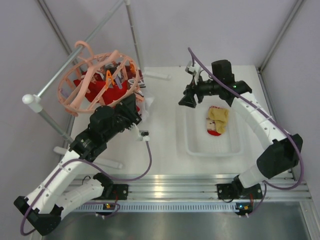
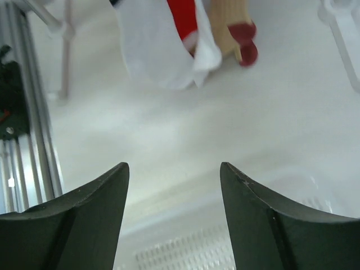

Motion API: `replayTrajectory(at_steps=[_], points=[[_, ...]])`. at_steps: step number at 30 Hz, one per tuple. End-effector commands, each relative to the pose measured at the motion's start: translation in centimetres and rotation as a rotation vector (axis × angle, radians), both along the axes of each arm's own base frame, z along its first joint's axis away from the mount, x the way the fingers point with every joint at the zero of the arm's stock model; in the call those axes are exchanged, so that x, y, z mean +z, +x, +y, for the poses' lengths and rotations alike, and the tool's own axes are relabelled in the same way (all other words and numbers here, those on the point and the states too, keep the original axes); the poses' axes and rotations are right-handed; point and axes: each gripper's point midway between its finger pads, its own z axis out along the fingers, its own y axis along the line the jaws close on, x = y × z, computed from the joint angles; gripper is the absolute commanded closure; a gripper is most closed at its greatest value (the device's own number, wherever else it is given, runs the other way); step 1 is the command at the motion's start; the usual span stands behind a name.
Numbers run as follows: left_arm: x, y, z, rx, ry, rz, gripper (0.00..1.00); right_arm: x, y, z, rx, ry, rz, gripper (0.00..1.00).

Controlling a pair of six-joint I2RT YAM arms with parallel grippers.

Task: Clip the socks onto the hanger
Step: Open the clamp at the hanger, then adjust the sock in the bin.

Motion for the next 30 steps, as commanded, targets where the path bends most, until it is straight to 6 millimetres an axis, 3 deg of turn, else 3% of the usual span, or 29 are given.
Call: replayTrajectory(at_steps=[1, 3, 4, 7, 13, 17, 26, 30], points=[[2.7, -0.6, -0.4, -0.053, 0.112, -0.187, 1.00, -3.6, -0.5, -6.2, -0.141, -0.184, 0.032, 0.33], [2.4, -0.6, -0.2, -0.048, 0.106, -0.177, 1.00, -6.4, -0.6, -8.8, -0.189, -0.264, 0.067, 0.31], [2.2, -0.9, -0.7, -0.078, 0.101, -0.168, 1.00, -7.6, -0.3, -11.3, -0.234, -0.329, 0.071, 0.31], [2.1, -1.0, -0.5, -0.075, 0.101, -0.163, 1.00, -10.8, 0.4, -15.8, -0.323, -0.439, 0.109, 0.33], [1.7, -1.1, -0.5, -0.078, 0.095, -0.151, 1.00, -15.5, 2.4, -21.9, -0.438, -0.587, 0.155, 0.44], [1.6, -1.2, -0.5, -0.076, 0.090, -0.145, 1.00, -17.1, 3.2, -23.2, -0.478, -0.621, 0.188, 0.51], [1.2, -1.1, -0.4, -0.075, 0.086, -0.132, 1.00, -19.5, 4.9, -22.7, -0.529, -0.591, 0.278, 0.51], [1.1, -1.1, -0.3, -0.068, 0.081, -0.128, 1.00, -19.3, 5.5, -21.7, -0.499, -0.591, 0.237, 0.63]])
